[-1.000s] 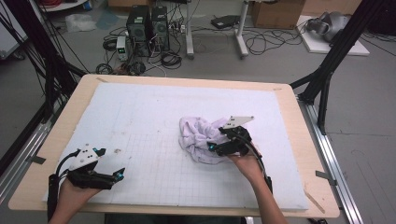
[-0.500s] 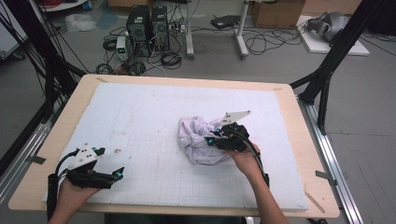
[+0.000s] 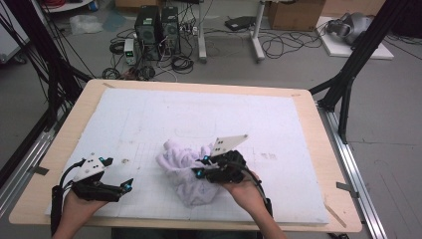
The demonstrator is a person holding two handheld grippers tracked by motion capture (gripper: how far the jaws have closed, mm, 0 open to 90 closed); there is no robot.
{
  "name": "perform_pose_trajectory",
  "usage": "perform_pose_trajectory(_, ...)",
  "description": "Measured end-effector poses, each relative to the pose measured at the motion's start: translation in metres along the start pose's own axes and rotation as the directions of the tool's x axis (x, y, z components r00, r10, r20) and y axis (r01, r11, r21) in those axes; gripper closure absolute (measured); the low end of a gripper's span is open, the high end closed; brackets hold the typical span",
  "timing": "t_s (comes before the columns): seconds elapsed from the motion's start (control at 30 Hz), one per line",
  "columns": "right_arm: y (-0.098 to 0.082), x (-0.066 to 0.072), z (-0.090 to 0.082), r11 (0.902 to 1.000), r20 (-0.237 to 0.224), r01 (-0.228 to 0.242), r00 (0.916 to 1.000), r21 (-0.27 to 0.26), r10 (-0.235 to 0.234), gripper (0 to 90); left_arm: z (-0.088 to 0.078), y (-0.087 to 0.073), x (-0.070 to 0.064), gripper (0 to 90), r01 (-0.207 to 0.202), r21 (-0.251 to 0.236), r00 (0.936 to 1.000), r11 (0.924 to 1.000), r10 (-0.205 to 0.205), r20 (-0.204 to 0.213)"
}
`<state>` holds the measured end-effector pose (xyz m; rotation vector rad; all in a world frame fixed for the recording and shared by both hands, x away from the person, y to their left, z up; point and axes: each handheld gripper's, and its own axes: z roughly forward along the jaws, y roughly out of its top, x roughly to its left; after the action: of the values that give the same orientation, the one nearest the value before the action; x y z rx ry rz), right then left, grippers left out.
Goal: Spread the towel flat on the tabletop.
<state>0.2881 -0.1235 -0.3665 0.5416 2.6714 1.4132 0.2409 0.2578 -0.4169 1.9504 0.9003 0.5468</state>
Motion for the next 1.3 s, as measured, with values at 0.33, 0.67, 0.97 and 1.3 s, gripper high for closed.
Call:
perform_pose_trajectory(0.33, -0.011, -0.002, -0.024, 0.9982, 0.007, -0.007, 0.9999, -0.060, 0.007, 41.3, 0.007, 0.011, -0.008, 5.9, -0.012, -0.023, 0.9985, 0.9997, 0.014, 0.053)
perform_pose_trajectory(0.67, -0.055, -0.032, -0.013, 0.9956, 0.118, -0.025, 0.9929, 0.091, 0.014, 49.8, 0.056, 0.037, -0.041, 32.0, -0.087, 0.003, 0.9667, 0.9962, 0.084, 0.242)
perform_pose_trajectory(0.97, -0.078, -0.009, -0.028, 0.9954, 0.073, -0.016, 0.9973, 0.095, 0.009, 77.4, 0.093, 0.054, -0.057, 63.9, -0.144, 0.052, 0.9357, 0.9882, 0.119, 0.332)
perform_pose_trajectory(1.3, -0.094, 0.027, -0.042, 0.9932, -0.013, -0.009, 0.9999, 0.116, 0.010, 74.4, 0.080, 0.046, -0.056, 85.9, -0.190, 0.070, 0.9245, 0.9793, 0.154, 0.349)
